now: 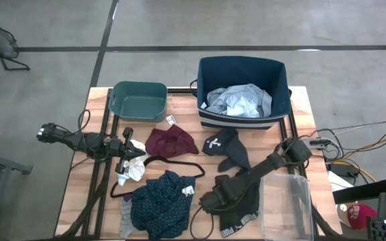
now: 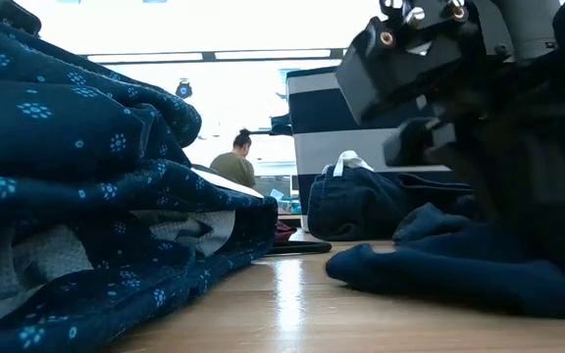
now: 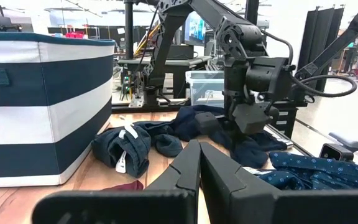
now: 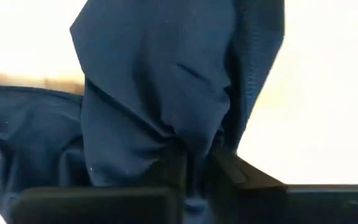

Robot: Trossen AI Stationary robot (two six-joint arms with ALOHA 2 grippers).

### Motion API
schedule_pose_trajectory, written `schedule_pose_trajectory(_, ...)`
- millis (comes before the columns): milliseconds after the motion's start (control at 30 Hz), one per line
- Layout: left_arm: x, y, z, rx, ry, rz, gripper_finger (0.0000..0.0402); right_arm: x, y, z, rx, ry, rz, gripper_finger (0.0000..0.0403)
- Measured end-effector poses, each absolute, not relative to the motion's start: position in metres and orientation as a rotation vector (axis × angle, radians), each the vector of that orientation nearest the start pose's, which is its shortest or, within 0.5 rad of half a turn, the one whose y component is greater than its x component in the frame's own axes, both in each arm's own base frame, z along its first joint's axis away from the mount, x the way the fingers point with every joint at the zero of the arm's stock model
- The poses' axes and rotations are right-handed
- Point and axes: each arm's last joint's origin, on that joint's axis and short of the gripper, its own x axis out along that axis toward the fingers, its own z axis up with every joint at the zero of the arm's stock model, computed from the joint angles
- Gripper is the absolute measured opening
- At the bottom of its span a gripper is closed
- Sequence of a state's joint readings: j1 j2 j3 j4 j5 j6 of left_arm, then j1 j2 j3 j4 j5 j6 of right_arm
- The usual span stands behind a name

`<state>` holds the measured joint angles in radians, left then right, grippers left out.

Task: Pick & Place Cloths
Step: Put the black boxer shorts into the transparent bin

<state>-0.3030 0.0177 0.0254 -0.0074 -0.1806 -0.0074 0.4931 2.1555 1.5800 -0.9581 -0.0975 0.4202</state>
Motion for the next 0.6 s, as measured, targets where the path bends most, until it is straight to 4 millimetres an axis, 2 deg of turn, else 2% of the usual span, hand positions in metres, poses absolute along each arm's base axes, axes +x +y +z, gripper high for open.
schedule_pose_trajectory(133, 0.094, -0.024, 0.17, -0.008, 0.0, -0.122, 0.0014, 0.361, 0.193, 0.155, -0.045, 1.563, 0.095, 0.0019)
schedule_pose_trajectory(267, 0.094, -0.024, 0.17, -0.008, 0.0, -0.122, 0.0014, 0.362, 0.191, 0.184, -0.098, 1.584, 0.019, 0.0019)
schedule_pose_trajectory(433, 0.094, -0.024, 0.17, -0.008, 0.0, -0.123, 0.0014, 0.361, 0.191, 0.232, -0.211, 1.554, -0.123, 0.0018)
schedule_pose_trajectory(600, 0.094, -0.024, 0.17, -0.007, 0.0, -0.122, 0.0014, 0.359, 0.188, 0.292, -0.228, 1.391, -0.167, 0.0018)
